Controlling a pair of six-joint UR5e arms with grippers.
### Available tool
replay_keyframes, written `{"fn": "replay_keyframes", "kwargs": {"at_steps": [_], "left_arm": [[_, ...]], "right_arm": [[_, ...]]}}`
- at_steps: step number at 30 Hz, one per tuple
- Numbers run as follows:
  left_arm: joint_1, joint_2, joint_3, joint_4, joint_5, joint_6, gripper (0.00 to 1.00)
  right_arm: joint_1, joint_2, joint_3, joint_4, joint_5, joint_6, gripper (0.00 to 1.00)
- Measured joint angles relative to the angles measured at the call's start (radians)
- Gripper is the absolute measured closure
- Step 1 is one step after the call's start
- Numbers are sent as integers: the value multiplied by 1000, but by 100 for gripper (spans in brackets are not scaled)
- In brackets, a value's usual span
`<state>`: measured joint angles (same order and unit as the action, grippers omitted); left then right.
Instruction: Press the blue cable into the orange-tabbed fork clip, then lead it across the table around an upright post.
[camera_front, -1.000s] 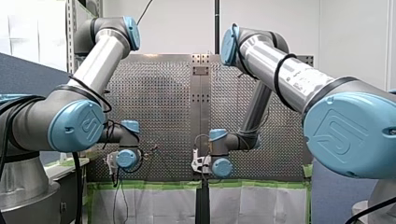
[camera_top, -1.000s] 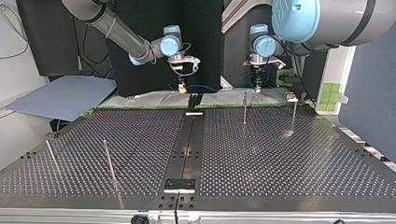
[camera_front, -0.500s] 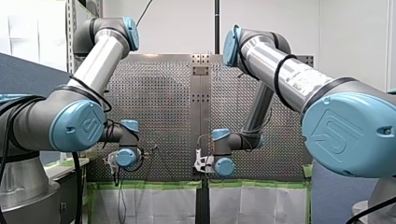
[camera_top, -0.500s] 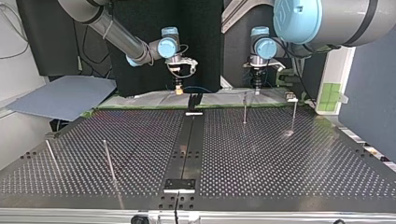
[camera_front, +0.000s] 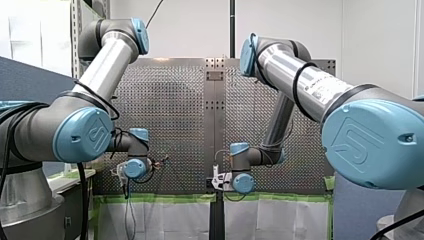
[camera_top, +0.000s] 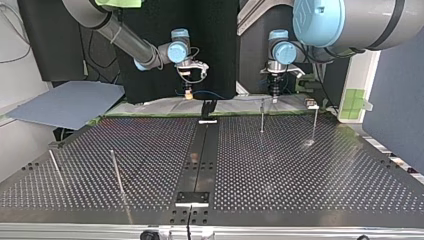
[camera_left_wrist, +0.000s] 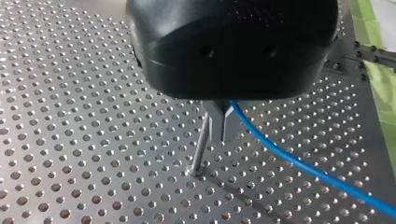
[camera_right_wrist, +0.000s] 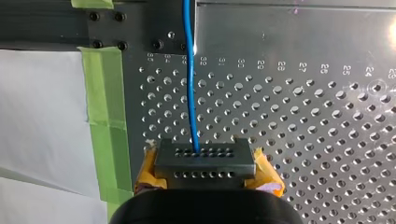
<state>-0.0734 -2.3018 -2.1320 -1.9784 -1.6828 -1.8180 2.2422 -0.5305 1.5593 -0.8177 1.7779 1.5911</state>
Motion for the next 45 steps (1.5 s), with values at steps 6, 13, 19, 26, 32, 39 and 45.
{"fn": "replay_keyframes", "kwargs": {"at_steps": [6, 13, 19, 26, 32, 39, 45], "left_arm": [[3, -1, 11, -5, 6, -17, 99], [11, -16, 27, -16, 14, -30, 99], [16, -72, 77, -49, 12, -17, 99], [31, -108, 141, -99, 15, -23, 99], [44, -68, 176, -158, 21, -23, 99], [58, -31, 179, -204, 33, -43, 99], [68, -28, 180, -211, 46, -52, 99]], "right_arm": [[-4, 2, -5, 0, 0, 0, 100], [-18, 2, -5, 2, -1, -4, 100], [-31, 2, -5, 7, -3, -19, 100], [-39, 2, -10, 10, -3, -27, 100], [-41, 2, -19, 13, -5, -29, 100], [-46, 1, -40, 42, -4, -33, 100], [-67, 0, -54, 64, -1, -30, 100]]}}
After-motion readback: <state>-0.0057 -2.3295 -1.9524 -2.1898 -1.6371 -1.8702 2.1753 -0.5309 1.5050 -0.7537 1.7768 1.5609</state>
